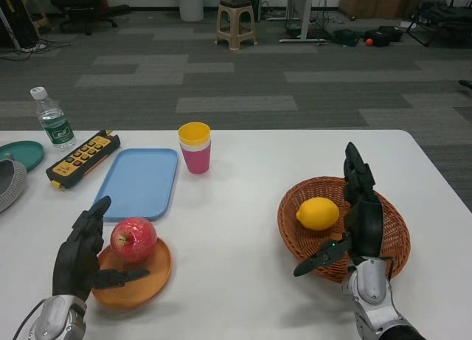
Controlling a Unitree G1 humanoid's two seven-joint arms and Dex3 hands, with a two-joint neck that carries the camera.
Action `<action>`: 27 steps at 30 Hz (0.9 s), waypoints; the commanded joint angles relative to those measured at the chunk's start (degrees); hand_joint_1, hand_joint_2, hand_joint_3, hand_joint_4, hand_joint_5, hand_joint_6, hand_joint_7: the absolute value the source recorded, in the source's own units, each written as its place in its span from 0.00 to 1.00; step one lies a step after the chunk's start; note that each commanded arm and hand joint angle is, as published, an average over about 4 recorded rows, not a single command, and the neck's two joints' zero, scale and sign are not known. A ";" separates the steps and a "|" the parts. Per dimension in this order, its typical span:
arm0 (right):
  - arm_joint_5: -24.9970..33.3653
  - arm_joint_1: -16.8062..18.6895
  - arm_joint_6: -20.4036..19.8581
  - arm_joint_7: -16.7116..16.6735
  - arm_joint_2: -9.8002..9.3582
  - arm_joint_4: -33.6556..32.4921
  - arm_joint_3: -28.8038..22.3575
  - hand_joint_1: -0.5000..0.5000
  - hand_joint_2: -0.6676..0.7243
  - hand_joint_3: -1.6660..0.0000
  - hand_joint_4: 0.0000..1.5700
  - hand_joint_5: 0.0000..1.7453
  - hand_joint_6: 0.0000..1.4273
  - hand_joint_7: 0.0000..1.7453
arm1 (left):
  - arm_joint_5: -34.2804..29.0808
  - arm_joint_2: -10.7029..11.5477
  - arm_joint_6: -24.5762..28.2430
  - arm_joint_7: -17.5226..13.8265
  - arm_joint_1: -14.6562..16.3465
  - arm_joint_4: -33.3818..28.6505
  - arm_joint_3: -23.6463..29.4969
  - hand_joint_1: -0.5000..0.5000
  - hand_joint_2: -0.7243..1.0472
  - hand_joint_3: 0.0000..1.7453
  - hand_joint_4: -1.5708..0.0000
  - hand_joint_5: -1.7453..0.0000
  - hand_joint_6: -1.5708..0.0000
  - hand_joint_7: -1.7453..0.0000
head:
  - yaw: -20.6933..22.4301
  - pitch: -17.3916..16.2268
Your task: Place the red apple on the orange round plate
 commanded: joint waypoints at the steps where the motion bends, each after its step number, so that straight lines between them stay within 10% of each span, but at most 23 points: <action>1: 0.36 0.18 -0.22 -0.10 -0.20 0.28 -0.32 0.33 0.91 1.00 0.00 0.00 0.00 0.00 | 0.07 0.40 -2.07 -0.73 -0.49 0.23 -0.01 0.02 0.15 0.05 1.00 1.00 0.99 0.95 | 0.12 -0.11; 27: 0.36 0.18 -0.22 -0.10 -0.31 0.28 0.01 0.38 0.86 1.00 0.00 0.00 0.00 0.00 | 7.65 0.66 -6.38 3.62 -4.27 -28.12 7.27 0.02 0.00 0.05 1.00 1.00 1.00 1.00 | -0.88 1.30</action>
